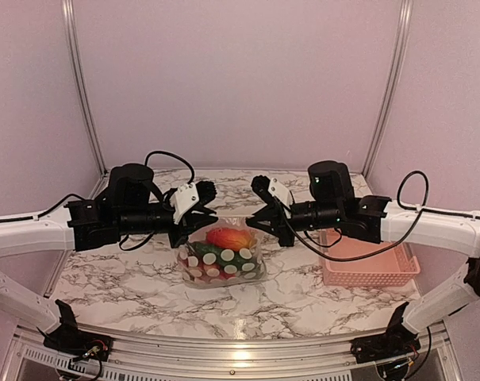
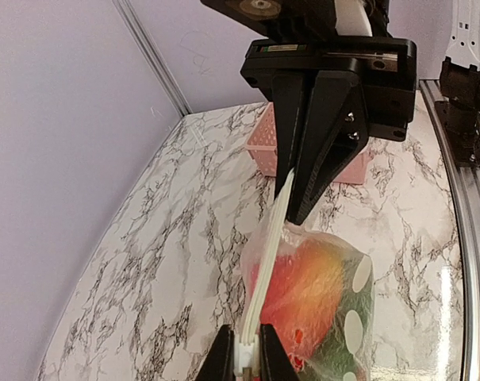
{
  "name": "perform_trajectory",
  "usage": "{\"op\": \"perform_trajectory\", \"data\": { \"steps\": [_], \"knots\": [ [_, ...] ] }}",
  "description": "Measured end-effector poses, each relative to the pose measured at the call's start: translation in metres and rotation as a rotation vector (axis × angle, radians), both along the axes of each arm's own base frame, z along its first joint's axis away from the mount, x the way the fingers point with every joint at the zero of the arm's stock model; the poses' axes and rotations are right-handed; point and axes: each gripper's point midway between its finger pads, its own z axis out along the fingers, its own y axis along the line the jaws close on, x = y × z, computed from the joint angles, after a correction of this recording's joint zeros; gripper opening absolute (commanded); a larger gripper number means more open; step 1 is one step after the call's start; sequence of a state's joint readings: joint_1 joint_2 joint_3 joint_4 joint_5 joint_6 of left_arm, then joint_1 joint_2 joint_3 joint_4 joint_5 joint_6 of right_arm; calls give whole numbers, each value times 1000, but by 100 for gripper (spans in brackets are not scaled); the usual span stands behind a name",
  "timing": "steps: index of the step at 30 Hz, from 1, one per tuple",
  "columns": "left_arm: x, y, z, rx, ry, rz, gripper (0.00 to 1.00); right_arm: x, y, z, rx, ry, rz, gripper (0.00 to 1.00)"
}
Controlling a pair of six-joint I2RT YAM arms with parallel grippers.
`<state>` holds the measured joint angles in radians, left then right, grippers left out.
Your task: Open the zip-top bag and remove the fake food
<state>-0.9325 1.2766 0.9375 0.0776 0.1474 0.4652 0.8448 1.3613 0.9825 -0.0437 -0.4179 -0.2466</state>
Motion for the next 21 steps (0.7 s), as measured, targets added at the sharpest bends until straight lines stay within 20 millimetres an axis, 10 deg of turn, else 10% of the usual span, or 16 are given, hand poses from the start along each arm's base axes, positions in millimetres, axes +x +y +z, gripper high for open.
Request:
{"op": "perform_trajectory", "data": {
  "steps": [21],
  "knots": [
    [-11,60,9,-68,29,149,10,31,-32,2,30,1,-99,0]
  ]
}}
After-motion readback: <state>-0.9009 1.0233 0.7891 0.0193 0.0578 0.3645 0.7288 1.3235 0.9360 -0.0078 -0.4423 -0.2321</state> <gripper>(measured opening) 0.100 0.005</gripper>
